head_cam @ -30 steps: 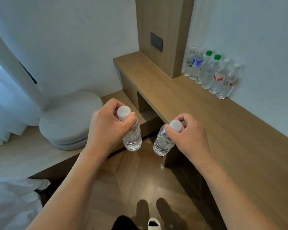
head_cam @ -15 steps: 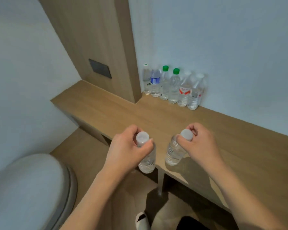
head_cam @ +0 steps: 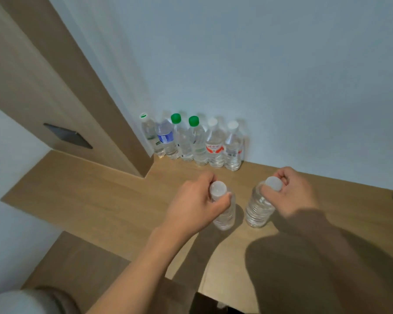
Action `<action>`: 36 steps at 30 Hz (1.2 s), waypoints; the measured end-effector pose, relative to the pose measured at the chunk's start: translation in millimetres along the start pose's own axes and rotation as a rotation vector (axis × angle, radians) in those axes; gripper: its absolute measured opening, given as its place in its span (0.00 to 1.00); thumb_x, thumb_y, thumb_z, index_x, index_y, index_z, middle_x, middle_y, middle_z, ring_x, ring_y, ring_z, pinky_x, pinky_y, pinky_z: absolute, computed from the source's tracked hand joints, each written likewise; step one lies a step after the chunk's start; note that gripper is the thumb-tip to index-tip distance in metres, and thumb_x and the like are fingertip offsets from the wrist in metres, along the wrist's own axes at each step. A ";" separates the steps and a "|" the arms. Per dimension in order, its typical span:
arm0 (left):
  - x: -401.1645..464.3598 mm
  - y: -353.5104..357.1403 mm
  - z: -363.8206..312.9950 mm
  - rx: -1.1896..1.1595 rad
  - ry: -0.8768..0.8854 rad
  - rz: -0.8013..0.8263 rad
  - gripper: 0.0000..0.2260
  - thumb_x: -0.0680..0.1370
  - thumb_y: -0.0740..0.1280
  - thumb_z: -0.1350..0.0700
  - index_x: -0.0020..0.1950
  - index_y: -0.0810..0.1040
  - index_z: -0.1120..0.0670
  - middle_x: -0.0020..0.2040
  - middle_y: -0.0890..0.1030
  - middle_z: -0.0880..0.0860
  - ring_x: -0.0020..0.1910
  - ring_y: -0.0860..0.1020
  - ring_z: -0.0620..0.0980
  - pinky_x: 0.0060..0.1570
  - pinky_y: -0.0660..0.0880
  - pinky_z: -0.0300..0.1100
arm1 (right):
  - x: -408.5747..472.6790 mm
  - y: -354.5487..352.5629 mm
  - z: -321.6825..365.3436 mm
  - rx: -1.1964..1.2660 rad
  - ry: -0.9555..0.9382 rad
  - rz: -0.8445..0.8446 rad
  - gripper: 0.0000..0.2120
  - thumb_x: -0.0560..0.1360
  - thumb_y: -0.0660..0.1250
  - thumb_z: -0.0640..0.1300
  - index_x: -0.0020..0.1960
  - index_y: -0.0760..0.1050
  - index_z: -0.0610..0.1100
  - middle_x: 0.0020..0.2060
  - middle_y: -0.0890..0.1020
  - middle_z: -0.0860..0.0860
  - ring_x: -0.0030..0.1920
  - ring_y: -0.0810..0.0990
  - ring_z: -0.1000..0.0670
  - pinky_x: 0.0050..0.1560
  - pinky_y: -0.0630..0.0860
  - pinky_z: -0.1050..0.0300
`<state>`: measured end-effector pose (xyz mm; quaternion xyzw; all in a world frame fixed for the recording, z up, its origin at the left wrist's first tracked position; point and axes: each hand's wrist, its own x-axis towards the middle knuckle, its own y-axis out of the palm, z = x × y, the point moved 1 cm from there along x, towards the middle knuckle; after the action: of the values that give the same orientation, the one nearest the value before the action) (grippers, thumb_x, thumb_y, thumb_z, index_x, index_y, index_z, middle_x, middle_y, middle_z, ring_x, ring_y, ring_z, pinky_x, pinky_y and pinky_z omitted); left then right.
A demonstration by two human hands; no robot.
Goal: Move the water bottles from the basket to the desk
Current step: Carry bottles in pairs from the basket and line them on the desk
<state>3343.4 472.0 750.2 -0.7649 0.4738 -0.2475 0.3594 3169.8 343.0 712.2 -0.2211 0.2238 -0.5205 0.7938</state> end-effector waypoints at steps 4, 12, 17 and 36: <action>39.8 24.1 -8.3 0.051 0.070 0.090 0.13 0.72 0.69 0.43 0.44 0.69 0.47 0.32 0.75 0.46 0.33 0.74 0.47 0.32 0.70 0.45 | 27.2 -8.5 -13.6 0.036 -0.067 -0.052 0.13 0.69 0.76 0.47 0.42 0.72 0.47 0.32 0.75 0.52 0.34 0.73 0.51 0.35 0.69 0.55; 112.0 43.6 -30.9 0.143 0.218 0.162 0.14 0.75 0.66 0.42 0.47 0.70 0.52 0.36 0.77 0.49 0.37 0.76 0.52 0.37 0.73 0.52 | 92.2 -32.8 -18.5 -0.068 0.037 -0.038 0.11 0.70 0.74 0.50 0.44 0.73 0.48 0.34 0.78 0.54 0.36 0.77 0.53 0.36 0.72 0.55; 140.1 59.1 -43.8 0.196 0.270 0.201 0.13 0.76 0.66 0.43 0.50 0.70 0.51 0.37 0.76 0.48 0.39 0.77 0.54 0.35 0.72 0.49 | 110.1 -41.2 -26.5 -0.095 0.076 -0.029 0.10 0.71 0.72 0.51 0.47 0.73 0.50 0.38 0.78 0.55 0.38 0.77 0.54 0.35 0.71 0.56; 209.5 102.6 -36.4 0.296 0.213 0.127 0.13 0.80 0.65 0.52 0.57 0.68 0.59 0.47 0.80 0.58 0.47 0.78 0.61 0.37 0.66 0.47 | 145.9 -42.4 -40.6 -0.011 0.092 -0.092 0.11 0.70 0.72 0.52 0.47 0.74 0.50 0.35 0.79 0.53 0.39 0.78 0.47 0.41 0.75 0.52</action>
<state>3351.0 241.3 700.3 -0.6417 0.5149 -0.3709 0.4307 3167.4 188.0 686.0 -0.2113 0.2523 -0.5649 0.7567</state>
